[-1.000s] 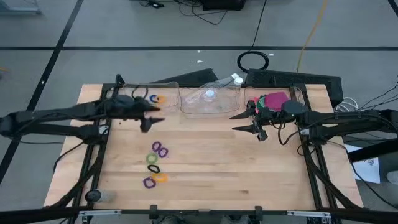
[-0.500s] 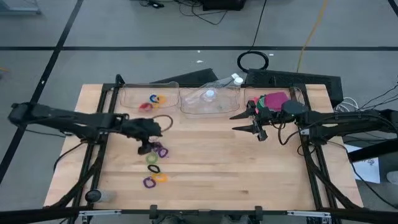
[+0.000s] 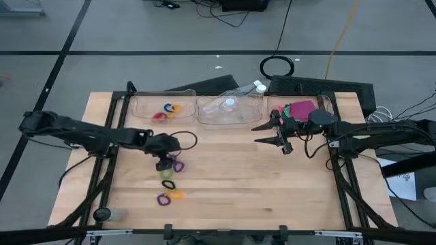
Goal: Pick & Place Sports Items
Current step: Put the top violet spring keychain into the left transparent bin
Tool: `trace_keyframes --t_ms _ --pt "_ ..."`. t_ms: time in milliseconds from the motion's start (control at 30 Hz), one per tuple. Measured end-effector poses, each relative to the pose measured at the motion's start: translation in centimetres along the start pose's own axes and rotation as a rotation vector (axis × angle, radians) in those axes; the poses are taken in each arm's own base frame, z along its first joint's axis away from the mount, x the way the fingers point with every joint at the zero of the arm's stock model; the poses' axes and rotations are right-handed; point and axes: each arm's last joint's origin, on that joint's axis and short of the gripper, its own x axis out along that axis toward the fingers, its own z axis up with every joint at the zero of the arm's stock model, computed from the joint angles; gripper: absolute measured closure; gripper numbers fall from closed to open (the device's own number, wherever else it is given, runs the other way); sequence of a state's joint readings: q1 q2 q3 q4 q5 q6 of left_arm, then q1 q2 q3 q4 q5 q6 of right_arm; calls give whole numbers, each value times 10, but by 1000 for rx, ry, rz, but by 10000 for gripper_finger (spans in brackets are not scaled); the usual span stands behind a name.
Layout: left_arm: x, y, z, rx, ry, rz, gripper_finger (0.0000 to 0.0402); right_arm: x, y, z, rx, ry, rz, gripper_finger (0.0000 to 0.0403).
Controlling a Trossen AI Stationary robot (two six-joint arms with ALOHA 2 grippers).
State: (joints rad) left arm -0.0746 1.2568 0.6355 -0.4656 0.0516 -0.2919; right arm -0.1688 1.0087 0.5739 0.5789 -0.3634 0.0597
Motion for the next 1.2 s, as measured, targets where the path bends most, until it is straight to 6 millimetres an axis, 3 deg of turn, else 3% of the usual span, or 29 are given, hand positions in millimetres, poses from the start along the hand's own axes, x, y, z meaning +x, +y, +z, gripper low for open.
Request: trace_keyframes --t_ms 467,1200 --pt "19 19 -26 -74 17 59 117 0 0 0 0 0 0 206" --pt "36 30 -52 -127 -45 113 117 0 0 1 -3 -6 0 206"
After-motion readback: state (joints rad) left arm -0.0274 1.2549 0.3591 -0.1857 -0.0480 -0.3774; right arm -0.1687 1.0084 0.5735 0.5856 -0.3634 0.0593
